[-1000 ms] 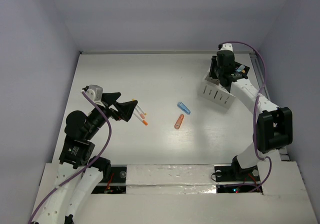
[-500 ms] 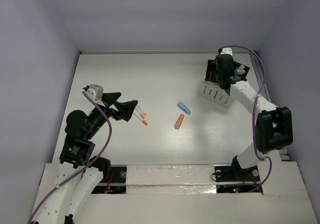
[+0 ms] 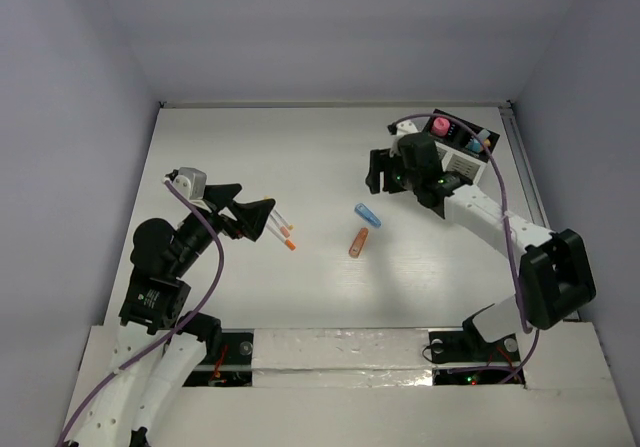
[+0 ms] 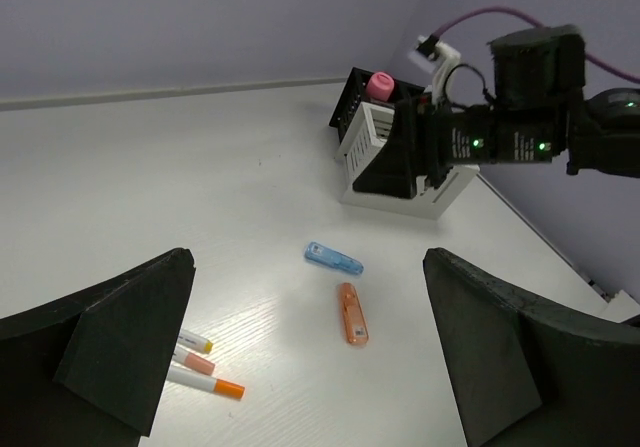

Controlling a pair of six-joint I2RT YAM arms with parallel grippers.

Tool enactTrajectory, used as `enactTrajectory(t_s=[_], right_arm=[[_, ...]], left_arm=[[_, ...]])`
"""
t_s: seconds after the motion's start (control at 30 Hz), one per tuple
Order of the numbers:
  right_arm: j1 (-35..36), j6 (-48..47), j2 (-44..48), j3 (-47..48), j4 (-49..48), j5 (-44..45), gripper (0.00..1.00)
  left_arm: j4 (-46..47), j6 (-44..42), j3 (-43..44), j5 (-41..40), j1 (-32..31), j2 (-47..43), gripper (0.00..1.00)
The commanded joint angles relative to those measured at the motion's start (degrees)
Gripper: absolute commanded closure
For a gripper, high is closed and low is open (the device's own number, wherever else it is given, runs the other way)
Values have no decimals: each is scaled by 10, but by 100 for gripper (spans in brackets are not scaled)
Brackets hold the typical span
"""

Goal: Sort the stationery into containers
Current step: Pick up the stationery from the center of the board.

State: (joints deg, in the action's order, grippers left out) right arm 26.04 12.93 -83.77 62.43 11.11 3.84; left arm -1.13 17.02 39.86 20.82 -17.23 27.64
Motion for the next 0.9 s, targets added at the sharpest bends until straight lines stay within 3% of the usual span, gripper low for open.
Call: enactTrajectory(t_s=[0.0,0.2,0.57,0.77,0.87], right_arm=[[6,2,-24,-28,-1,-35,27],[18,-11,-82,-28,14,-67,27],[48,-26,-198,37,48,-42,27],[53,-33,-231,68,66,-1,35],[53,-38,-242,81,80,13,47]], left_arm=[[30,0,0,6,3,5,1],[31,1,-1,10,8,4,1],[30,0,-1,10,8,1,1],[30,0,-1,12,8,0,1],[30,0,0,12,8,0,1]])
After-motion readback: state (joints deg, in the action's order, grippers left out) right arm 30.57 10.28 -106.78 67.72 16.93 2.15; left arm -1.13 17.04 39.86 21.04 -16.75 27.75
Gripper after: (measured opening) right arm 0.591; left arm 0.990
